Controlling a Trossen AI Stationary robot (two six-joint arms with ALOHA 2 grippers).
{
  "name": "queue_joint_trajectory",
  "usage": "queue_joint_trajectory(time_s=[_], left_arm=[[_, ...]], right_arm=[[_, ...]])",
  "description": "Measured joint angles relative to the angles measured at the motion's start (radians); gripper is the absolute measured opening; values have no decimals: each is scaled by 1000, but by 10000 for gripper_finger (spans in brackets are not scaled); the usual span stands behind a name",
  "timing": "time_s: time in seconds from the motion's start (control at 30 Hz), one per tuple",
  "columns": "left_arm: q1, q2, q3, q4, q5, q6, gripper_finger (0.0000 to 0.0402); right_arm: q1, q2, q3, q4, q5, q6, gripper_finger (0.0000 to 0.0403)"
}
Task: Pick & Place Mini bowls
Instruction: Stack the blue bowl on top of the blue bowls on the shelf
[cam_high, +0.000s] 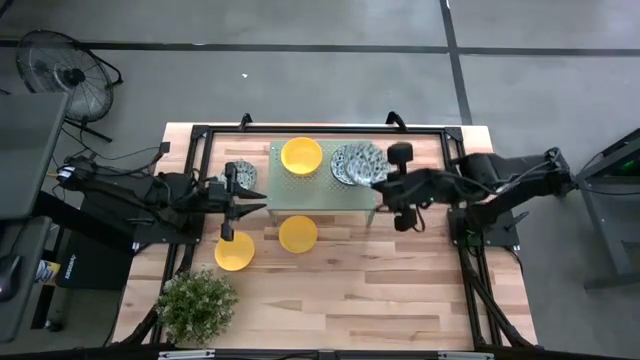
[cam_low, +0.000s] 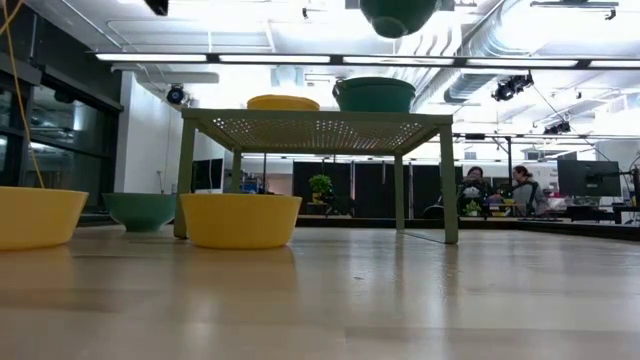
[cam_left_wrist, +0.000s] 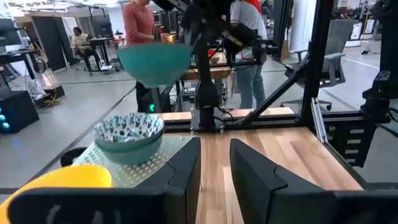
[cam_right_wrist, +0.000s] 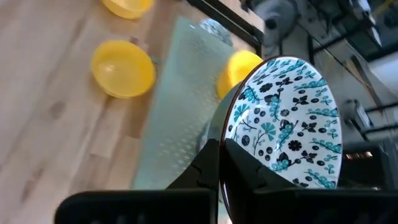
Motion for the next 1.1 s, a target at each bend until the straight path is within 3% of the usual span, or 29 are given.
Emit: queue_joint_trajectory(time_s=[0.33, 0.63, 1.1], left_arm=[[0, -137, -114, 6, 12, 0, 83], [0, -210, -153, -14, 14, 0, 83], [0, -210, -154, -18, 19, 15, 83]], right_arm=[[-173, 105, 1, 9, -61, -14, 0], [-194, 225, 1, 24, 14, 25, 0], [-193, 258, -14, 35, -15, 86, 0]])
